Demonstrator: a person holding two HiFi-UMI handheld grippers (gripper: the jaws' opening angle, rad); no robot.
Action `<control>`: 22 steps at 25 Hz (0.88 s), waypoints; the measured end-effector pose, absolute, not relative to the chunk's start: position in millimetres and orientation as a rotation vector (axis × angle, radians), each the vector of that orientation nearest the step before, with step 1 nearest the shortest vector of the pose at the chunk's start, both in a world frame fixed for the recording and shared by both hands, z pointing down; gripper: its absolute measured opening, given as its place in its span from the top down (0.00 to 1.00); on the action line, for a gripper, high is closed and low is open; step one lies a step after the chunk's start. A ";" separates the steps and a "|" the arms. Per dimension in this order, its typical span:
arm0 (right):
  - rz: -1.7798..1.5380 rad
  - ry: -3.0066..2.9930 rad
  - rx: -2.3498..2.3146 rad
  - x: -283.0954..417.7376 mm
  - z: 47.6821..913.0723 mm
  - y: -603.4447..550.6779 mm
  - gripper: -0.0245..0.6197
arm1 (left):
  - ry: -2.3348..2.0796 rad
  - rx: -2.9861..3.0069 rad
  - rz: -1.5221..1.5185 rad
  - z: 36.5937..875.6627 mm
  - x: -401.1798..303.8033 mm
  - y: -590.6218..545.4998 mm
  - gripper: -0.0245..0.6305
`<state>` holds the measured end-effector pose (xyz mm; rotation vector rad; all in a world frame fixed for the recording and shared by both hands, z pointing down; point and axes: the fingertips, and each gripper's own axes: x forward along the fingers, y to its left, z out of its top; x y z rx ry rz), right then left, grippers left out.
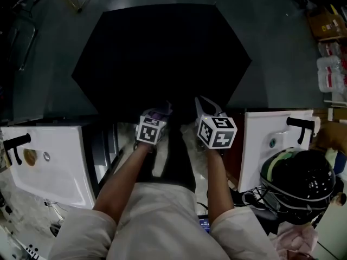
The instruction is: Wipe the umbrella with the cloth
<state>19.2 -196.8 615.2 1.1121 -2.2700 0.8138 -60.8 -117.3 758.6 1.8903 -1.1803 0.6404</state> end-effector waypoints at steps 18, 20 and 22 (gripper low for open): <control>0.853 -2.290 1.237 53.6 580.2 -203.4 0.95 | -1.270 2.056 0.442 656.2 -63.3 -164.1 0.75; 0.856 -2.304 1.248 53.3 573.5 -208.3 0.95 | -1.308 2.107 0.419 624.6 -70.1 -188.0 0.75; 0.851 -2.316 1.262 55.6 563.6 -213.0 0.95 | -1.334 2.152 0.401 594.2 -72.1 -212.0 0.75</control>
